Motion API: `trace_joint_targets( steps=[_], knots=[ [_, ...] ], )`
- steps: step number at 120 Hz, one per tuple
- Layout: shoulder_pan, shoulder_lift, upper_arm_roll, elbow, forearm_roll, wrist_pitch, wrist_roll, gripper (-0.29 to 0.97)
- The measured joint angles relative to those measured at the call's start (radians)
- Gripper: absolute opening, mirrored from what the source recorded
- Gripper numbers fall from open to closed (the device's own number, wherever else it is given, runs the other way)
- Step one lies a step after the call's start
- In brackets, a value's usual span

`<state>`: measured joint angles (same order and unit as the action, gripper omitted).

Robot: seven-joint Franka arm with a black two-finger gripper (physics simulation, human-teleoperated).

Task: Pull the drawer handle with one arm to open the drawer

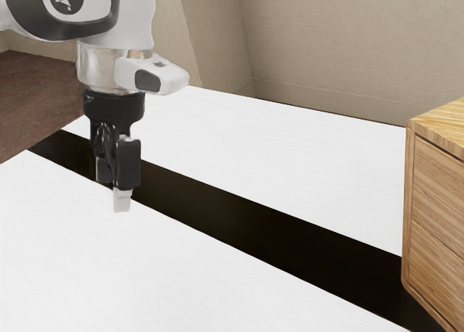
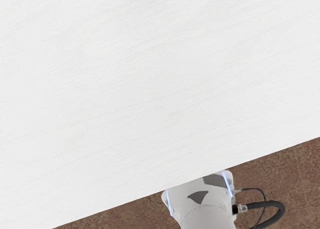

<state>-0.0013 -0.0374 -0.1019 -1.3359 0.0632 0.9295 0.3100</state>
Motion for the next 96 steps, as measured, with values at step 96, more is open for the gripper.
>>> trace_joint_targets(
  steps=[96],
  knots=[
    [-0.299,-0.037,-0.288,-0.063,-0.04,0.654,0.832,0.68]
  ],
)
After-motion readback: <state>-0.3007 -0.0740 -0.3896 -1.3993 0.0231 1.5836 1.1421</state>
